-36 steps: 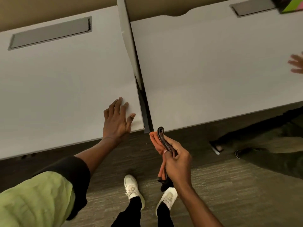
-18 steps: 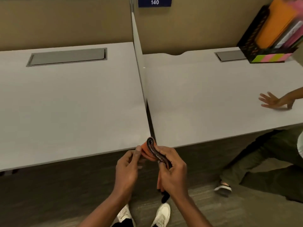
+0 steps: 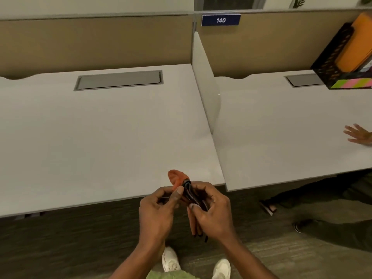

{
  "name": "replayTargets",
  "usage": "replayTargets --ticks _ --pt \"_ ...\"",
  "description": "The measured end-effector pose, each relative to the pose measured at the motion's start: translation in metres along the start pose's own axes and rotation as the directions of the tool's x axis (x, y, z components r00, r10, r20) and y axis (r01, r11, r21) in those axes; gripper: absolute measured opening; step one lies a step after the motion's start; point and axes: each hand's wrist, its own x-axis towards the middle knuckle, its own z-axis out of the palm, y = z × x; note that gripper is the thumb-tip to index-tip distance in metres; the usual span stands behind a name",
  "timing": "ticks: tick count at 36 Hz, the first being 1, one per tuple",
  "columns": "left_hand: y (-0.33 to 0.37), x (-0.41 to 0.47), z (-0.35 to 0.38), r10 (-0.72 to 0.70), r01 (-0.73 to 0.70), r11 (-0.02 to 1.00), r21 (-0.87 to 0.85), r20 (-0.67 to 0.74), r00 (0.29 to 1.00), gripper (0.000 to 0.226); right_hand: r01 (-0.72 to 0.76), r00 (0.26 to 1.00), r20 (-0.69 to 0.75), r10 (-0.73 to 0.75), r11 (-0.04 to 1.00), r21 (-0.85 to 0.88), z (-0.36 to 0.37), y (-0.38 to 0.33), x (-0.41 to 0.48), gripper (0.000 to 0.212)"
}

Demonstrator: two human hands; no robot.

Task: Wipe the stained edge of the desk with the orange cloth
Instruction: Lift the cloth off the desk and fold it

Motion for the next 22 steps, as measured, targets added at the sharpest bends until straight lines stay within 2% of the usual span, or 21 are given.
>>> replayTargets --ticks 4,11,18,22 --pt "0.005 0.005 -0.026 0.007 -0.007 1.0 -0.007 -0.026 1.0 0.012 0.0 0.999 0.043 -0.003 0.997 0.075 0.019 -0.016 0.011 0.041" --pt "0.02 0.015 -0.063 0.047 -0.044 0.997 0.056 -0.053 0.998 0.012 -0.032 0.999 0.02 0.031 0.999 0.011 0.051 -0.034 0.035 0.024" --pt "0.042 0.049 -0.106 0.191 -0.141 0.966 0.215 -0.235 0.953 0.007 -0.032 0.998 -0.045 0.032 0.999 -0.013 0.047 -0.052 0.097 0.015" --pt "0.053 0.076 -0.129 0.24 -0.144 0.945 0.294 -0.322 0.916 0.005 -0.03 1.0 -0.011 0.029 0.997 -0.066 0.044 -0.062 0.141 0.014"
